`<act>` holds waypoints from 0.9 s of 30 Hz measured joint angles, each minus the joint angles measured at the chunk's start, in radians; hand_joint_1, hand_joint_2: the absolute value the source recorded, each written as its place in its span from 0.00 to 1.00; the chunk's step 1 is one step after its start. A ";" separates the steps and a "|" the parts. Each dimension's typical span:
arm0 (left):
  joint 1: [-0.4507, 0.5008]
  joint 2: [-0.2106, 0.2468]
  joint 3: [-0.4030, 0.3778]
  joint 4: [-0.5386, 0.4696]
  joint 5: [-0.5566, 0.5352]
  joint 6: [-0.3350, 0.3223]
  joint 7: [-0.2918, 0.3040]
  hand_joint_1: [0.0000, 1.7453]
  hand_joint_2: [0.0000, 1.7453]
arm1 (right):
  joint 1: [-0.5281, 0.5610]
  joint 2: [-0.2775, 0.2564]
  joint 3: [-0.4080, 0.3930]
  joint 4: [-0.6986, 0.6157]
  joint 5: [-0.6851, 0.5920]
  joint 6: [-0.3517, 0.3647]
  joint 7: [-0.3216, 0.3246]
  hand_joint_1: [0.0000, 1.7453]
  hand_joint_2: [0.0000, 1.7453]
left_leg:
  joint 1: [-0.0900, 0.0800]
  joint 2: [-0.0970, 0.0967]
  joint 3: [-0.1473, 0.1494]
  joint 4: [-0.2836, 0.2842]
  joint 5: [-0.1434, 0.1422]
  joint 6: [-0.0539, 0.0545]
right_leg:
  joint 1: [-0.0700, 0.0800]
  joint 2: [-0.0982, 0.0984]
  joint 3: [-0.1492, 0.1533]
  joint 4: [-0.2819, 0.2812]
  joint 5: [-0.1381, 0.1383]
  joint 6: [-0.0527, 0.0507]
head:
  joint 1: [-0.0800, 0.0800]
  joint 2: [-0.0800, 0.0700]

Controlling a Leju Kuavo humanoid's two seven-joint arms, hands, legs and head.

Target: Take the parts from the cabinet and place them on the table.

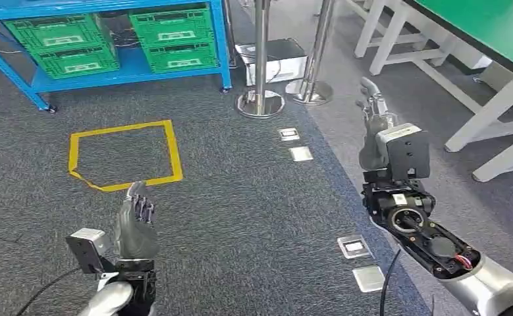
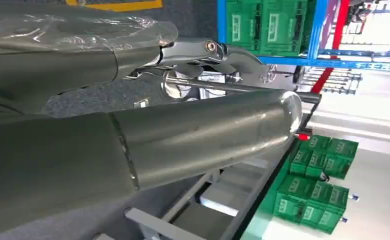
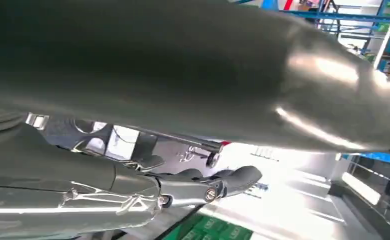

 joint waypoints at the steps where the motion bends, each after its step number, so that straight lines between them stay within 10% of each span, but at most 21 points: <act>1: 0.000 0.000 0.000 0.000 0.000 0.000 0.000 0.00 0.00 | 0.000 0.000 0.000 0.000 0.000 0.000 0.000 0.00 0.00 | 0.000 0.000 0.000 0.000 0.000 0.000 | 0.000 0.000 0.000 0.000 0.000 0.000 | 0.000 0.000; 5: 0.000 0.000 0.000 0.000 0.000 0.001 0.000 0.00 0.00 | 0.000 0.000 0.000 0.000 0.000 0.001 0.000 0.00 0.00 | 0.000 0.000 0.000 0.000 0.000 0.000 | 0.000 0.000 0.000 0.000 0.000 0.000 | 0.000 0.000; 10: -0.003 -0.001 -0.001 -0.003 0.000 0.002 0.001 0.00 0.00 | -0.001 0.000 -0.002 -0.002 0.000 0.002 -0.002 0.00 0.00 | 0.016 0.002 0.028 -0.029 -0.001 0.011 | 0.001 0.002 -0.003 0.034 -0.029 0.024 | -0.002 0.000; 14: -0.005 -0.001 -0.005 -0.003 -0.002 0.002 0.001 0.00 0.00 | 0.003 0.000 -0.002 -0.001 0.001 0.005 -0.002 0.00 0.00 | 0.025 0.003 0.036 -0.029 -0.008 0.006 | -0.027 0.001 -0.166 0.329 -0.140 0.047 | 0.015 0.000; 16: -0.004 -0.001 -0.006 -0.003 -0.002 0.002 0.001 0.00 0.00 | 0.006 0.000 -0.002 -0.001 0.001 0.005 -0.002 0.00 0.00 | 0.032 0.001 0.043 -0.025 -0.016 -0.004 | -0.037 0.001 -0.153 0.272 -0.079 0.058 | 0.019 0.000; 18: -0.005 -0.002 -0.006 -0.003 -0.003 0.002 0.001 0.00 0.00 | 0.006 0.000 -0.002 -0.001 0.001 0.005 -0.003 0.00 0.00 | 0.041 0.000 0.054 -0.013 -0.031 -0.017 | -0.048 0.000 -0.063 0.071 0.033 0.070 | 0.024 0.000; 19: -0.006 -0.002 -0.006 -0.003 -0.003 0.002 0.001 0.00 0.00 | 0.006 0.000 -0.002 -0.001 0.001 0.006 -0.003 0.00 0.00 | 0.040 -0.001 0.055 -0.007 -0.040 -0.027 | -0.050 0.003 -0.034 0.008 0.038 0.078 | 0.029 0.000; 25: -0.007 -0.001 -0.008 -0.007 -0.004 0.003 0.000 0.00 0.00 | 0.009 0.000 -0.003 -0.002 0.002 0.008 -0.005 0.00 0.00 | 0.042 0.003 0.046 0.023 -0.066 -0.058 | -0.046 0.014 -0.015 0.004 0.032 0.032 | 0.016 0.000; 27: -0.010 0.000 -0.008 -0.008 -0.006 0.003 0.000 0.00 0.00 | 0.009 0.000 -0.003 -0.002 0.004 0.009 -0.005 0.00 0.00 | 0.044 0.012 -0.043 0.185 -0.134 -0.070 | -0.045 0.012 -0.013 0.004 0.027 0.024 | -0.007 0.000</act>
